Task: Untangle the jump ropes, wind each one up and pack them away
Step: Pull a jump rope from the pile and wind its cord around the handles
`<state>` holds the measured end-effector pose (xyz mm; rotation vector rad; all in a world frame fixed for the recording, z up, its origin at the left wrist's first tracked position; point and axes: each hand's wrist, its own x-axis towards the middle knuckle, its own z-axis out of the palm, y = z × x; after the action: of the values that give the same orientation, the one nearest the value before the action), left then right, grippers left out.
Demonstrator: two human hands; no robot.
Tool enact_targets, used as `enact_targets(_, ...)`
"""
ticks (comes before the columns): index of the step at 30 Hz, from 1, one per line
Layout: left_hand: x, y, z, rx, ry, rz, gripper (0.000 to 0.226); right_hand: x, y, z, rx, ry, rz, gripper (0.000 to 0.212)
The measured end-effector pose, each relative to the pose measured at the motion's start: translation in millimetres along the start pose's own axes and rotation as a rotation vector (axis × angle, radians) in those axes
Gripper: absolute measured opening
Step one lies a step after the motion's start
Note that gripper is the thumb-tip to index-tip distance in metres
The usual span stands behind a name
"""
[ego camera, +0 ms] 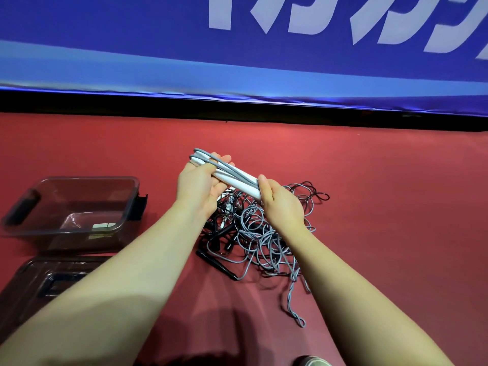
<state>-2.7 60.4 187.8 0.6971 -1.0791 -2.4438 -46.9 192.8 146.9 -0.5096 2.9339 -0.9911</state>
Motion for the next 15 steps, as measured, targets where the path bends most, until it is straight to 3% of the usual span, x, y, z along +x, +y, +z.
enact_targets(4,-2,-3,1,-0.058,0.005,-0.026,0.018,0,1,3,0.108,0.020,-0.002,0.033)
enact_targets(9,1,0,2,-0.180,0.002,-0.084,0.016,2,-9,5,0.559,0.111,0.017,0.037)
enact_targets(15,1,7,-10,-0.122,-0.109,-0.252,0.022,9,-1,-11,0.544,0.135,-0.044,0.035)
